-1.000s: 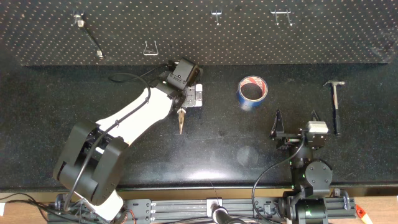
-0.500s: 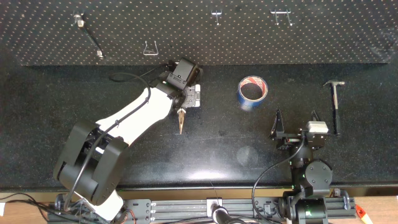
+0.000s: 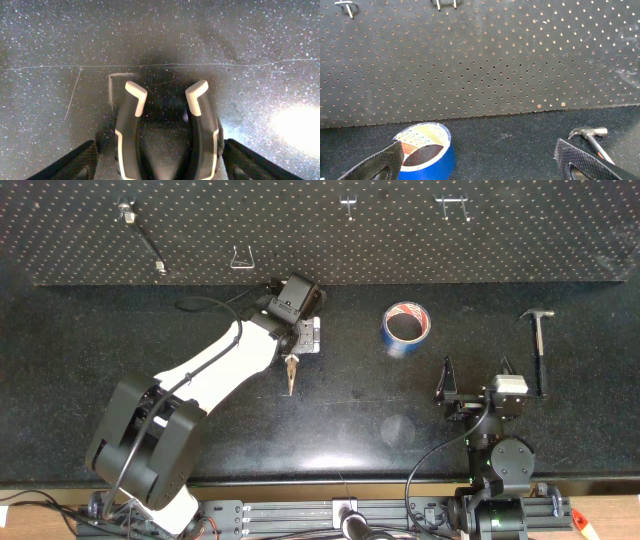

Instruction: Place Tools Onto Pegboard

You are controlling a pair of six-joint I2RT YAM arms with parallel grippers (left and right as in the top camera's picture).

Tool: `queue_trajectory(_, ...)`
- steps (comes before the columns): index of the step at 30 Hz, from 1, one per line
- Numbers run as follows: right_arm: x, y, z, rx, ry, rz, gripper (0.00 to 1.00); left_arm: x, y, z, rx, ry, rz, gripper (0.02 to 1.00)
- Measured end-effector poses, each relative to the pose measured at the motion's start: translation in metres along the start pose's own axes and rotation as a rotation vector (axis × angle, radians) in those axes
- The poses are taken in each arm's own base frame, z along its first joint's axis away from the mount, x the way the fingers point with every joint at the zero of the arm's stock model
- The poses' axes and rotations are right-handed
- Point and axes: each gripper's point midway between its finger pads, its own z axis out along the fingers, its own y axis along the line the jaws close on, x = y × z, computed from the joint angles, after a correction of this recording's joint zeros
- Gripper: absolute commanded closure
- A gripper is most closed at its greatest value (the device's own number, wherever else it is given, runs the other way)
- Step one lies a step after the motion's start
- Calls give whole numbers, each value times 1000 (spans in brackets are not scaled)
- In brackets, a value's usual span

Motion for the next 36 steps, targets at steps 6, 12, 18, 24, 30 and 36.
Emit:
queue_trajectory(6,0,0,0,0,0,0,20,1,0,1,-2,4,1,277)
queue_trajectory(12,0,0,0,0,0,0,20,-1,-1,3,2,-3,5,402)
queue_trajectory(18,0,0,0,0,0,0,20,-3,-2,3,5,-9,2,463)
queue_trajectory(24,0,0,0,0,0,0,20,-6,-4,4,12,-22,0,514)
queue_trajectory(30,0,0,0,0,0,0,20,-7,-5,4,14,-26,-1,514)
queue_trajectory(36,0,0,0,0,0,0,20,-7,-6,4,22,-23,-1,877)
